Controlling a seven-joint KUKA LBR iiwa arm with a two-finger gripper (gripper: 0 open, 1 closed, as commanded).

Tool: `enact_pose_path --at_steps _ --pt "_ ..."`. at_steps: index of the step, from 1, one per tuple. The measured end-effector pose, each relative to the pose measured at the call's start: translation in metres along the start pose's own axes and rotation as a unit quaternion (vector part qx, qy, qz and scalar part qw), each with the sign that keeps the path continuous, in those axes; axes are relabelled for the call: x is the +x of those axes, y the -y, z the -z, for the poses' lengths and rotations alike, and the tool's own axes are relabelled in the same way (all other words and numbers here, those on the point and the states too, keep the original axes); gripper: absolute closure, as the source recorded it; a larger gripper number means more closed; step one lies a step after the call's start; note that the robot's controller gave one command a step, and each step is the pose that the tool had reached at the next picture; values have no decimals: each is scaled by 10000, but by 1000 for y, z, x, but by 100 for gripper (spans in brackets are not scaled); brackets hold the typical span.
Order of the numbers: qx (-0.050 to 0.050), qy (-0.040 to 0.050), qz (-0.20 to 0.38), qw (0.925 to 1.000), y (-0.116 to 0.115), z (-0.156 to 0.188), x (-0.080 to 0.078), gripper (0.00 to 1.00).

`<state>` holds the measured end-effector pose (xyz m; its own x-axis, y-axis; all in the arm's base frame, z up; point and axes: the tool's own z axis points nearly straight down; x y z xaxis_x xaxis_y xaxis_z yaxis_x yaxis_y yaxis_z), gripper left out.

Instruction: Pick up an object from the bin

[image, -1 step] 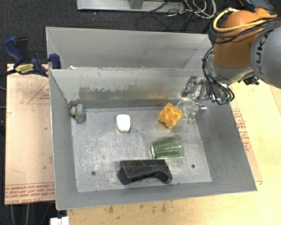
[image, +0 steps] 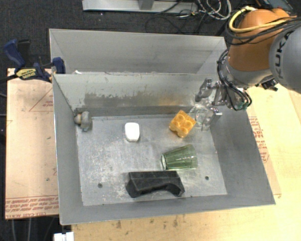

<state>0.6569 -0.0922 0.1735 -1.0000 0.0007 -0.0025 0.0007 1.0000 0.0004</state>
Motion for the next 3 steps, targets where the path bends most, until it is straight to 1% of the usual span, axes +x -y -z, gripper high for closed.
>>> enact_pose_path --at_steps 1,2,3 --pt "2 15 316 9995 -25 -87 5 0" --pt "-1 5 519 9987 -26 -85 7 0" --pt "-6 6 507 9987 -36 -73 13 0"
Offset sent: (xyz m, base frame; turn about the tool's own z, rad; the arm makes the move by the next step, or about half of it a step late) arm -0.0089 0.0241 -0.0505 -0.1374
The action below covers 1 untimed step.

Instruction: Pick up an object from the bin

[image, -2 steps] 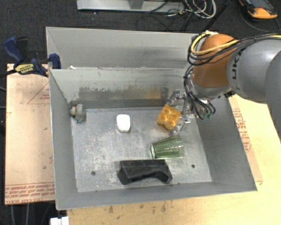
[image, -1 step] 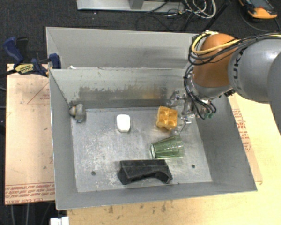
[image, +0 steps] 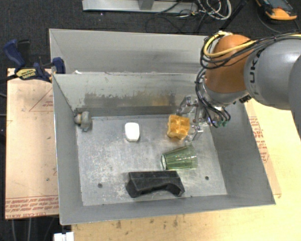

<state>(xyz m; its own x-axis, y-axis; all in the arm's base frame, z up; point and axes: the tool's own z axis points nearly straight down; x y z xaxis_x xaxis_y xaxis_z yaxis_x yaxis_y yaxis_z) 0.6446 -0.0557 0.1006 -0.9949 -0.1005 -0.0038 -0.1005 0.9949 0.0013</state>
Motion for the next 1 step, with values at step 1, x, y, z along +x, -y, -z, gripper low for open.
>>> enact_pose_path --at_steps 1 --pt "13 43 -366 9993 -9 -21 -1 0"
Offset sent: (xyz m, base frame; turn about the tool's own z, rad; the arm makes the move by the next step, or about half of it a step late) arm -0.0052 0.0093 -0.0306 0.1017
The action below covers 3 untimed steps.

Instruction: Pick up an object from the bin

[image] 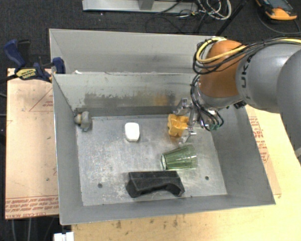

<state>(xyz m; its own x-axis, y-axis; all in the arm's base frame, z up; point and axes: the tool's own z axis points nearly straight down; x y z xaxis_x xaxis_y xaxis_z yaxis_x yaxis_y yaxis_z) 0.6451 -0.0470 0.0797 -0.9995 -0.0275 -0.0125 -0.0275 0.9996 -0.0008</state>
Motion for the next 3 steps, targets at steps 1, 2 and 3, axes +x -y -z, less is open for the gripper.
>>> enact_pose_path --at_steps 1,2,3 --pt "-3 -9 -133 9999 -1 -3 1 100" --pt "-3 -9 -134 9999 -1 -3 1 100" --pt "-4 -31 -133 9999 -1 0 3 100"
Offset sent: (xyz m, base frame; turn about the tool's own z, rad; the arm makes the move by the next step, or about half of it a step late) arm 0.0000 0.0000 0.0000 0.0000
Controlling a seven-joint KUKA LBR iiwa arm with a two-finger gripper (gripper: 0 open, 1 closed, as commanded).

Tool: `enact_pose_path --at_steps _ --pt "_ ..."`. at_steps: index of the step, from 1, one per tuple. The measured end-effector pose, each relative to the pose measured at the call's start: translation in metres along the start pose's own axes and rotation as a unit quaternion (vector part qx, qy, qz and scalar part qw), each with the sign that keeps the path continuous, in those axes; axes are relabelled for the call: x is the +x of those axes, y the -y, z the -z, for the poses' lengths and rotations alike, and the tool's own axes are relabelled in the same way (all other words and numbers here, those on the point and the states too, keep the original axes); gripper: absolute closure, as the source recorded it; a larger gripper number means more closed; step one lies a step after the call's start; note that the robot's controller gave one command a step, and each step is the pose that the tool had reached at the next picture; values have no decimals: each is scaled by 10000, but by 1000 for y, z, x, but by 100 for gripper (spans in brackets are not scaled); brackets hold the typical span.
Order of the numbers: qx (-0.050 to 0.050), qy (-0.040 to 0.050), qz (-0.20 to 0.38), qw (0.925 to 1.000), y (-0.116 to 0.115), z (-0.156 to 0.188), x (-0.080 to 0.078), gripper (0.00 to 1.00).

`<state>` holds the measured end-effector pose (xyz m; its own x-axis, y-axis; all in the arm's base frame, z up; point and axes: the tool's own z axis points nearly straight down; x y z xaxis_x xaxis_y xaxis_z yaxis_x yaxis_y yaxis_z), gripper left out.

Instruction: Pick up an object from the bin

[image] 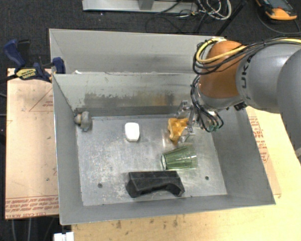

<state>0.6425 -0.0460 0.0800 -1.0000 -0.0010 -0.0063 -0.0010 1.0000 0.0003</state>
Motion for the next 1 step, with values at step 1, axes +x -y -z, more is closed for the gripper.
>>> enact_pose_path --at_steps 1 --pt "-4 -47 -1 10000 0 16 3 100"
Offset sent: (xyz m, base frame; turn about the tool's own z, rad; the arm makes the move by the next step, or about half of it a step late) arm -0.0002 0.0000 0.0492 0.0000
